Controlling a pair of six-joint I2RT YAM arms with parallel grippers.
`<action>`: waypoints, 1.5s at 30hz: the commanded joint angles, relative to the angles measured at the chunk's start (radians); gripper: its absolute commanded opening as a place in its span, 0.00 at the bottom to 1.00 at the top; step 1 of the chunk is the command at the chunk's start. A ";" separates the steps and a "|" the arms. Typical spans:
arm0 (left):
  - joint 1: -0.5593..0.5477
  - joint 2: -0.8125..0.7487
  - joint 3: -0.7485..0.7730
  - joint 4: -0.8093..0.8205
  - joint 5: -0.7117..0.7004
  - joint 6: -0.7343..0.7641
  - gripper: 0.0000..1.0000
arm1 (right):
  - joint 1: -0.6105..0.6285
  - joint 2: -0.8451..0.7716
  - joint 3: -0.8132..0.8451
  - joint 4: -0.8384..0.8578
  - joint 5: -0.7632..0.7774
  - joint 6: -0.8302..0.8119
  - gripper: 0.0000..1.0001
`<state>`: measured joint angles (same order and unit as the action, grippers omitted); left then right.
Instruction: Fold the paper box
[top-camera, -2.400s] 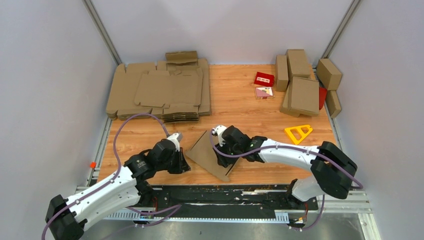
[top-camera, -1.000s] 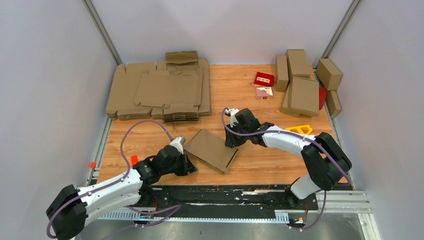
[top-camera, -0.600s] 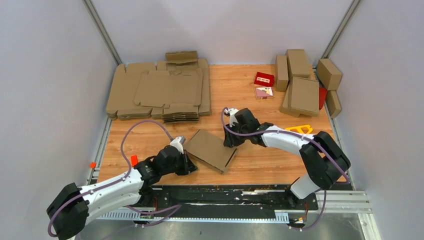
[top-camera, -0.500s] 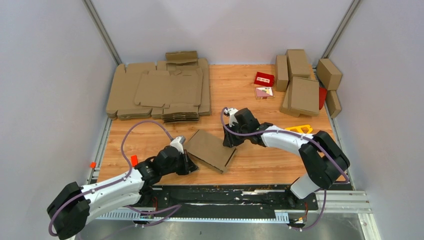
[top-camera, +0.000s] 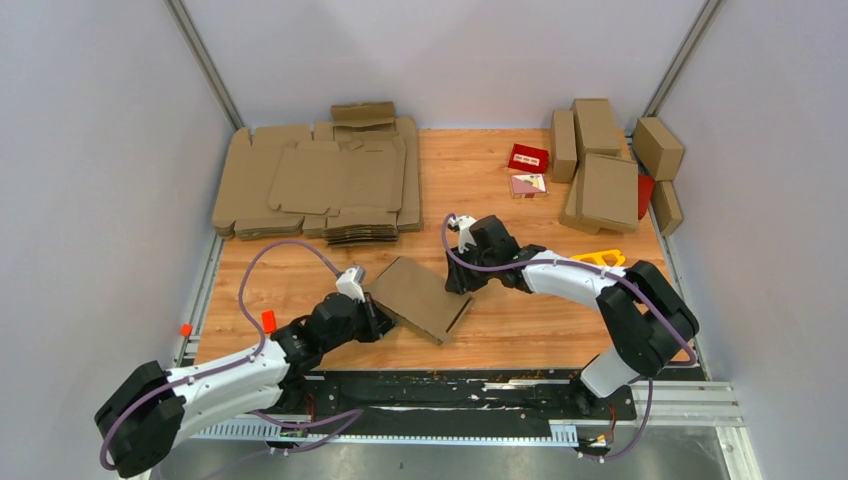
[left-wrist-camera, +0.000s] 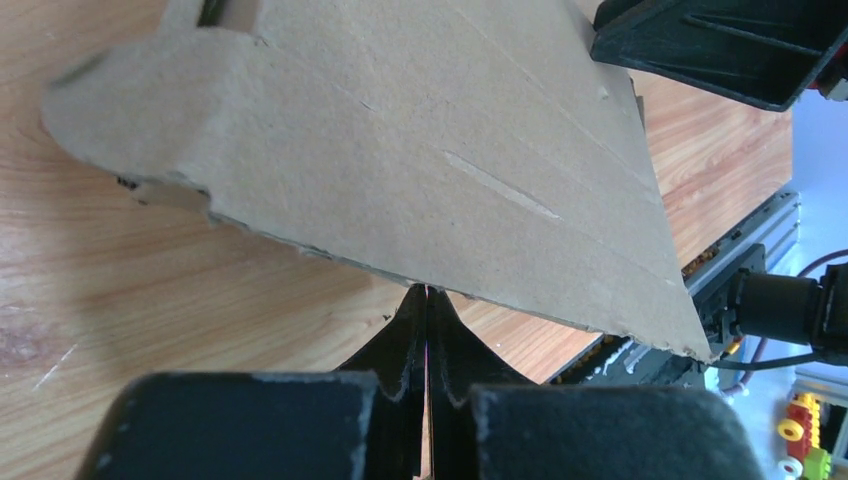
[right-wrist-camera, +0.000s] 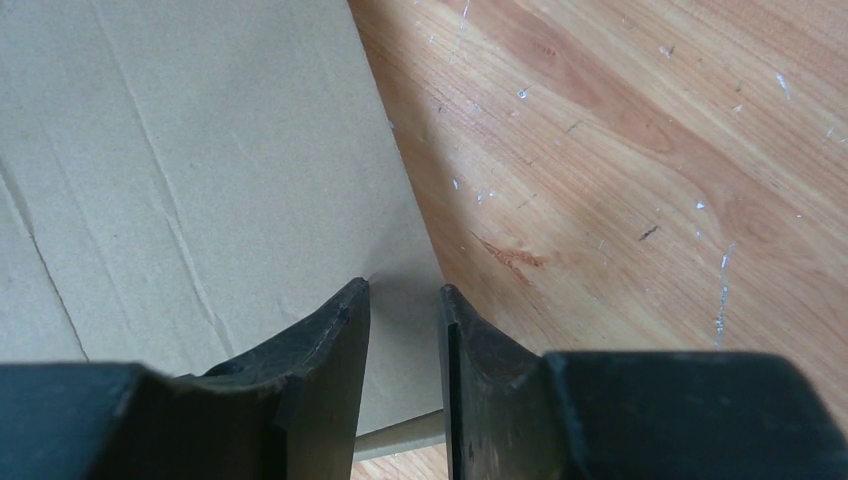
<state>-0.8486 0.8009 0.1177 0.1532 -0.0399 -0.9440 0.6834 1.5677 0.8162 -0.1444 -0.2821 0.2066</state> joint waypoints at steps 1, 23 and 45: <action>-0.001 0.052 0.069 0.149 -0.026 0.034 0.00 | 0.007 0.013 -0.028 -0.066 -0.016 -0.021 0.34; -0.001 0.274 0.269 0.310 0.029 0.159 0.00 | 0.004 0.028 0.054 -0.174 0.196 0.027 0.48; -0.001 0.455 0.385 0.341 0.059 0.233 0.00 | 0.003 0.086 0.121 -0.246 0.183 -0.011 0.27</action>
<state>-0.8486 1.2621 0.4805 0.4610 -0.0002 -0.7303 0.6792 1.6928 0.9619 -0.3626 -0.0677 0.2039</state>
